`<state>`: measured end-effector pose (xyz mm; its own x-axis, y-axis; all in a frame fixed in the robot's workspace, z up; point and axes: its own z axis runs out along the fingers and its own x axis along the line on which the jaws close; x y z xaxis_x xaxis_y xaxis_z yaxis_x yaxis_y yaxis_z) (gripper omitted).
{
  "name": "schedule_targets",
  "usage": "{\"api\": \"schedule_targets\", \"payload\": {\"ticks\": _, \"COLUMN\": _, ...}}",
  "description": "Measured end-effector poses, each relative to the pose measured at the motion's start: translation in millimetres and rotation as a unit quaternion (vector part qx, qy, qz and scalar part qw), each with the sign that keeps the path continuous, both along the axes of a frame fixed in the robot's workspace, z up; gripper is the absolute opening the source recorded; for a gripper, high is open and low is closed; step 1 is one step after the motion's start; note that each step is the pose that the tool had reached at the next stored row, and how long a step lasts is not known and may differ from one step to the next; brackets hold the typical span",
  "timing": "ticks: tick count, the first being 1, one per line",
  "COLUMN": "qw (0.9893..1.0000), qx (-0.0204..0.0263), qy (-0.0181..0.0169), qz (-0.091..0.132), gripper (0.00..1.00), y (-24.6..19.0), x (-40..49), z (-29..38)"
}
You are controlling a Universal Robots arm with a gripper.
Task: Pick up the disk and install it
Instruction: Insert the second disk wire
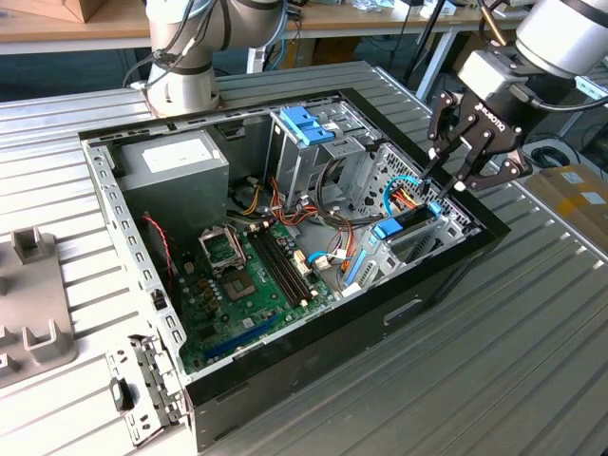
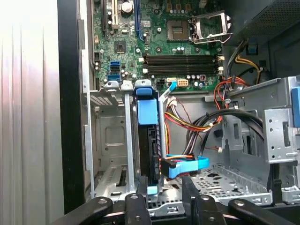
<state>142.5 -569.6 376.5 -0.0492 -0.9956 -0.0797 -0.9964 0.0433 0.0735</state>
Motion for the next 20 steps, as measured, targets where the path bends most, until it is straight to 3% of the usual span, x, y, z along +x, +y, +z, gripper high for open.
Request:
{"api": "schedule_targets", "payload": {"ticks": 4, "qw": 1.0, "qx": 0.0, "qy": 0.0, "qz": 0.0, "gripper": 0.42, "y": 0.0, "x": -11.6, "z": -0.4}}
{"api": "schedule_targets", "payload": {"ticks": 14, "qw": 1.0, "qx": -0.0002, "qy": 0.0, "qz": 0.0, "gripper": 0.42, "y": 0.0, "x": -12.0, "z": -2.5}}
{"api": "schedule_targets", "payload": {"ticks": 15, "qw": 1.0, "qx": -0.0002, "qy": 0.0, "qz": 0.0, "gripper": 0.34, "y": 0.0, "x": -12.0, "z": -2.5}}
{"api": "schedule_targets", "payload": {"ticks": 16, "qw": 1.0, "qx": -0.0002, "qy": 0.0, "qz": 0.0, "gripper": 0.34, "y": 0.0, "x": -12.0, "z": -2.6}}
{"api": "schedule_targets", "payload": {"ticks": 18, "qw": 1.0, "qx": -0.0002, "qy": 0.0, "qz": 0.0, "gripper": 0.16, "y": 0.0, "x": -12.0, "z": -2.7}}
{"api": "schedule_targets", "payload": {"ticks": 20, "qw": 1.0, "qx": -0.0002, "qy": 0.0, "qz": 0.0, "gripper": 0.16, "y": 0.0, "x": -12.0, "z": -2.8}}
